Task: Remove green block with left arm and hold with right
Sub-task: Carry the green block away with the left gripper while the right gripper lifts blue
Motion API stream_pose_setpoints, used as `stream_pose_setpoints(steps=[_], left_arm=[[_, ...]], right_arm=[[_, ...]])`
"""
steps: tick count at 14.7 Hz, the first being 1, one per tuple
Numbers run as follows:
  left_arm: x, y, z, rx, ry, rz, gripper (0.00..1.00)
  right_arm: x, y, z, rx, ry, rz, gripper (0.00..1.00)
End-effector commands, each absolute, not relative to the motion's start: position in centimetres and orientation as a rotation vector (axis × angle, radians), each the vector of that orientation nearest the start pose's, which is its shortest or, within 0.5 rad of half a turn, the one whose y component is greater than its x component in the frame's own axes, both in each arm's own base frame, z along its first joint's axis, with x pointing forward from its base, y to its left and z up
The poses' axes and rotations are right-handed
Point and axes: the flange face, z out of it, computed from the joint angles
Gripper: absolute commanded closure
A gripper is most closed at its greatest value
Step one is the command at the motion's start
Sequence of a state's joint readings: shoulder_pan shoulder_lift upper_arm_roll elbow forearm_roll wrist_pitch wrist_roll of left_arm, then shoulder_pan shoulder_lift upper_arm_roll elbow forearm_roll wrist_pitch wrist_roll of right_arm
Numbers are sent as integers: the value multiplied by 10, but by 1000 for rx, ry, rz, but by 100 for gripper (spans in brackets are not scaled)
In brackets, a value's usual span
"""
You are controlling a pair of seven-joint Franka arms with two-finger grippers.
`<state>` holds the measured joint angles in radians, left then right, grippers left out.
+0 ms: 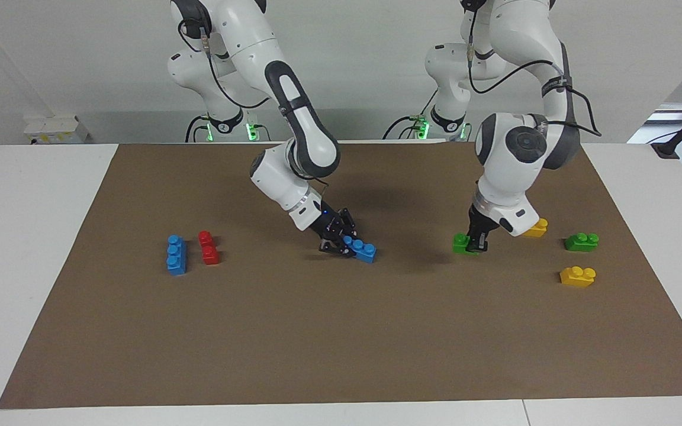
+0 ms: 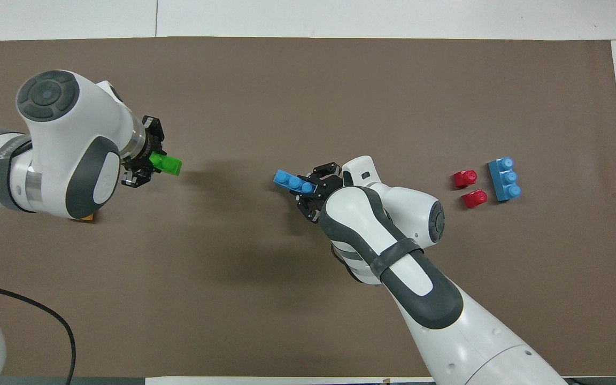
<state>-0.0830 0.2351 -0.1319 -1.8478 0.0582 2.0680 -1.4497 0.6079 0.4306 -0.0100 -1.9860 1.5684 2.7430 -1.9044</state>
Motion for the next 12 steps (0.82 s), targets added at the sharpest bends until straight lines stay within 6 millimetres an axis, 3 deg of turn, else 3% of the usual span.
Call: stream_pose_setpoints(steps=[1,5,8,12], left_arm=[[592,-89,395,-2624,-1715,-4,100],[590,-40,383,-2680,-1639,-19,100],[593,-14,379,-2726,-1569,-28,100],[595,-5,360,-2755,-1550,-61,100]], right_arm=[[530,312,261,-2178,-1247,-890,79],[530,311,283,-2164,-1242,-921,79],[520,301,297,-2158,-1246,-931,79],[486,279,325,-2140,-1269,-934,79]])
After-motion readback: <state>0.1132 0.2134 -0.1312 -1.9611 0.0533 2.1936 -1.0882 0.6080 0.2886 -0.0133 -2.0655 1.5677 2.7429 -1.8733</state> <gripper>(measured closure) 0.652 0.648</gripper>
